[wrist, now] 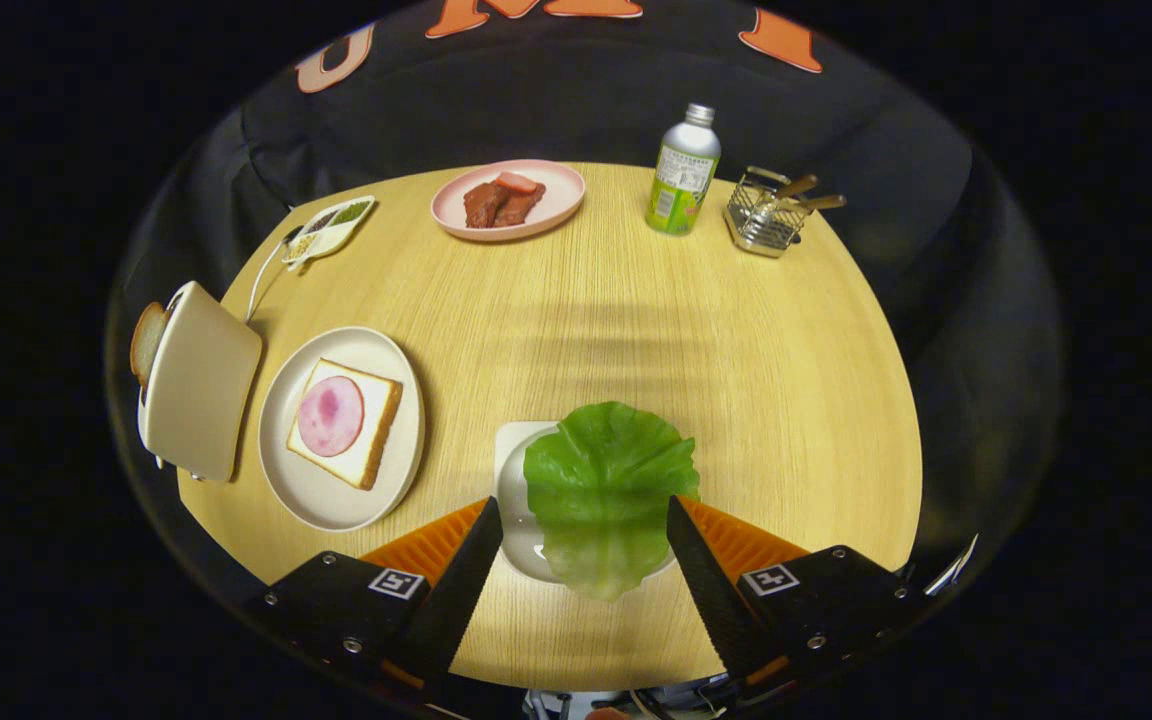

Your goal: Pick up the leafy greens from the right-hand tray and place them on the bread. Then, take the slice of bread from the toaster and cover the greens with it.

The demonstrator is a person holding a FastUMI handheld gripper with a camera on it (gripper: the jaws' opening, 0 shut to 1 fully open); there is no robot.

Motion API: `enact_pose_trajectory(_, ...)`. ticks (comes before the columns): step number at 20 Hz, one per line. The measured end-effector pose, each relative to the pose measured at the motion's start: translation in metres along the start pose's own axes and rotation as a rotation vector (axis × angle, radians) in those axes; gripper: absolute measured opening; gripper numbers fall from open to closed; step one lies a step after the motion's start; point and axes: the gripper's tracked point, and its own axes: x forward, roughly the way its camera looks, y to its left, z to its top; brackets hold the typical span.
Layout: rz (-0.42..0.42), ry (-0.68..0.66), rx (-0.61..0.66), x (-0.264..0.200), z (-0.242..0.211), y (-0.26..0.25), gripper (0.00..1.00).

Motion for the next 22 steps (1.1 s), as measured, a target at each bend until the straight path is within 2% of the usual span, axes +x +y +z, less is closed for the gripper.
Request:
enact_pose_trajectory(7, -0.018, 0.148, 0.017, 0.041, -0.018, -0.014, 1.0)
enact_pose_trajectory(17, 0.002, 0.221, 0.05, 0.067, -0.021, -0.016, 0.99)
enact_pose_trajectory(19, 0.005, 0.221, 0.058, 0.067, -0.02, -0.015, 0.94)
enact_pose_trajectory(22, 0.006, 0.226, 0.078, 0.067, -0.02, -0.018, 0.77)
